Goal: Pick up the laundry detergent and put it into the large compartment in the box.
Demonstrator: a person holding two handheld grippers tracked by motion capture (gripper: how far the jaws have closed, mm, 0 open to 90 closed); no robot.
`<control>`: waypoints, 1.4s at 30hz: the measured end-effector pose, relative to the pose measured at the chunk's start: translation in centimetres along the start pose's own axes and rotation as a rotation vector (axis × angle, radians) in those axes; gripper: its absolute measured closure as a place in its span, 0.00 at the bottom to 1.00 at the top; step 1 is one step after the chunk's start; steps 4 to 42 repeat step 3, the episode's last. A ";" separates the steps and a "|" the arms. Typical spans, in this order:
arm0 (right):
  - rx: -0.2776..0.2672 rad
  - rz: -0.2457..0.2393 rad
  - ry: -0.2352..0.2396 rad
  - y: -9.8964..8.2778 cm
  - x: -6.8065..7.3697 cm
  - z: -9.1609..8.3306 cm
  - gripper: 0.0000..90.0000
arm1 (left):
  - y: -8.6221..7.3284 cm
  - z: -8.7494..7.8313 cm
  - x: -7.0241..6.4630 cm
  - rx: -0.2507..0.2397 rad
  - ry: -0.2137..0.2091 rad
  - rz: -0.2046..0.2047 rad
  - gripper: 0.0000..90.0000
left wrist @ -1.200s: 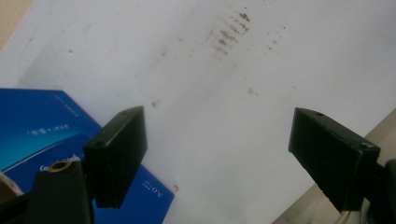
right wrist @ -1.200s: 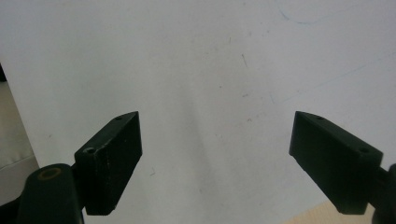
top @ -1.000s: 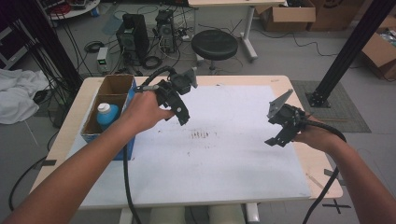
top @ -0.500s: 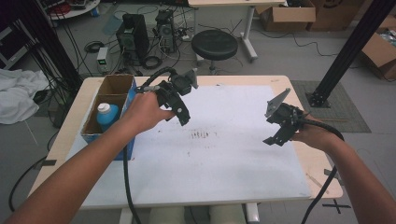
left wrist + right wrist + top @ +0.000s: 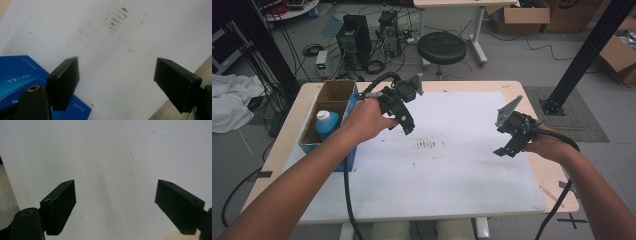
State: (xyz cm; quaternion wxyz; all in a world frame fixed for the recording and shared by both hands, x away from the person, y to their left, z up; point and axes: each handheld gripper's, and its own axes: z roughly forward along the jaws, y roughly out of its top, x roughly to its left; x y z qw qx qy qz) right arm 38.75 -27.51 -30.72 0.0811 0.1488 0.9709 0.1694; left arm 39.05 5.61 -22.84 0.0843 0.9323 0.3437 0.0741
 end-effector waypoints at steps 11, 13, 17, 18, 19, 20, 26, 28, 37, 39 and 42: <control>-0.001 0.000 0.001 0.0 0.0 0.0 0.19 | 0.0 0.0 0.0 0.000 0.001 -0.004 0.24; -0.001 0.000 0.001 0.0 0.0 0.0 0.19 | 0.0 0.0 0.0 0.000 0.001 -0.004 0.24; -0.001 0.000 0.001 0.0 0.0 0.0 0.19 | 0.0 0.0 0.0 0.000 0.001 -0.004 0.24; -0.001 0.000 0.001 0.0 0.0 0.0 0.19 | 0.0 0.0 0.0 0.000 0.001 -0.004 0.24; -0.001 0.000 0.001 0.0 0.0 0.0 0.19 | 0.0 0.0 0.0 0.000 0.001 -0.004 0.24; -0.001 0.000 0.001 0.0 0.0 0.0 0.19 | 0.0 0.0 0.0 0.000 0.001 -0.004 0.24; -0.001 0.000 0.001 0.0 0.0 0.0 0.19 | 0.0 0.0 0.0 0.000 0.001 -0.004 0.24; -0.001 0.000 0.001 0.0 0.0 0.0 0.19 | 0.0 0.0 0.0 0.000 0.001 -0.004 0.24; -0.001 0.000 0.001 0.0 0.0 0.0 0.19 | 0.0 0.0 0.0 0.000 0.001 -0.004 0.24; -0.001 0.000 0.001 0.0 0.0 0.0 0.19 | 0.0 0.0 0.0 0.000 0.001 -0.004 0.24; -0.001 0.000 0.001 0.0 0.0 0.0 0.19 | 0.0 0.0 0.0 0.000 0.001 -0.004 0.24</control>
